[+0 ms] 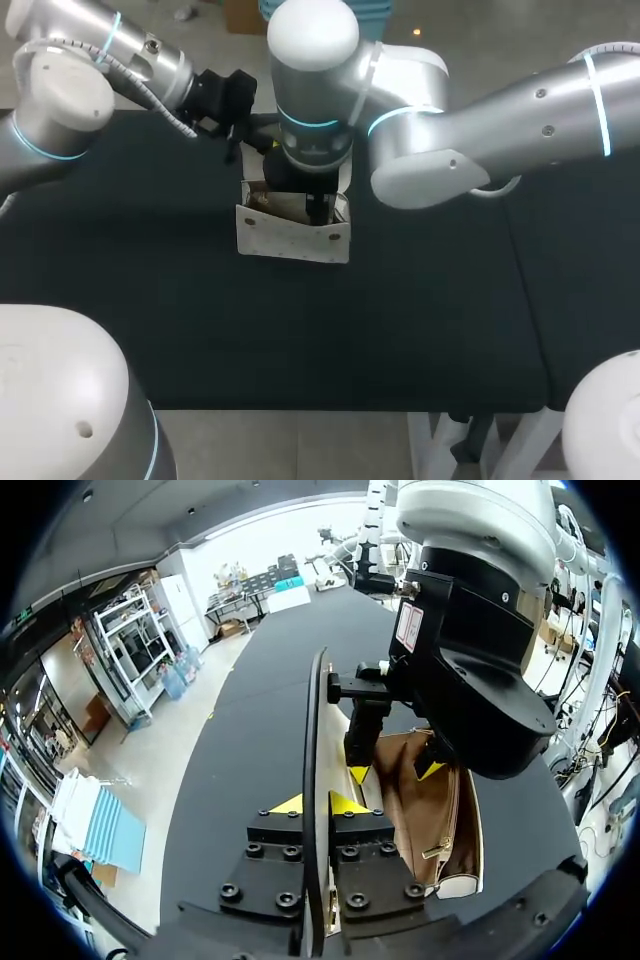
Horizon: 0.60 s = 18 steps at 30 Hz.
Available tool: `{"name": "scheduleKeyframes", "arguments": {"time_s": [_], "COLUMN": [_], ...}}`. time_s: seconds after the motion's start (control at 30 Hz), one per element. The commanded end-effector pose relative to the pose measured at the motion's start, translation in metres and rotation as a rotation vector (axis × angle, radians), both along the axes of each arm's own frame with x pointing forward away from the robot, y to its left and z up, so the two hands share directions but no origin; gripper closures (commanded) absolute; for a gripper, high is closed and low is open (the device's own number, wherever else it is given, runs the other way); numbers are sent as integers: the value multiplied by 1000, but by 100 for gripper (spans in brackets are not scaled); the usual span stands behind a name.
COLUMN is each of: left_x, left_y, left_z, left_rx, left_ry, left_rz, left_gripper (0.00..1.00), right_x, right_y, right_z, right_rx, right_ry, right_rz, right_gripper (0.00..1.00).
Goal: Pick up the bag, open it, inspect its contents, close it, and place it on the opposite side
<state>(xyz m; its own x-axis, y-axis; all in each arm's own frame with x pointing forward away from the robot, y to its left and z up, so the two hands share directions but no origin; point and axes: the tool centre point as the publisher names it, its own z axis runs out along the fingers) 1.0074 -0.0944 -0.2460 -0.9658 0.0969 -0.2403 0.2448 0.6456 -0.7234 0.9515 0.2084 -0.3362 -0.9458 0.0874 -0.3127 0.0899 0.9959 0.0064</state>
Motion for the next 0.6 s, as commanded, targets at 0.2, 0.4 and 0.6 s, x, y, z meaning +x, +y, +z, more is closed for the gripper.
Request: {"name": "scheduleKeyframes", "arguments": {"time_s": [0.2,0.4,0.6], "left_x": [2,2,2], "left_y": [2,2,2], "left_z": [-1,-1,-1], "left_rx": [-3,-3,-3], "left_ry": [1,1,1], "left_rz": [-2,-2,-2], "left_gripper": [100,100,100], "right_x": [2,2,4], "right_y": [-1,-1,-2], "right_z": [-9,-8,-6], "right_rx": [-2,-2,-1], "right_ry": [-8,-9,-14], "right_rz": [1,3,5], "right_gripper": [0,0,0]}}
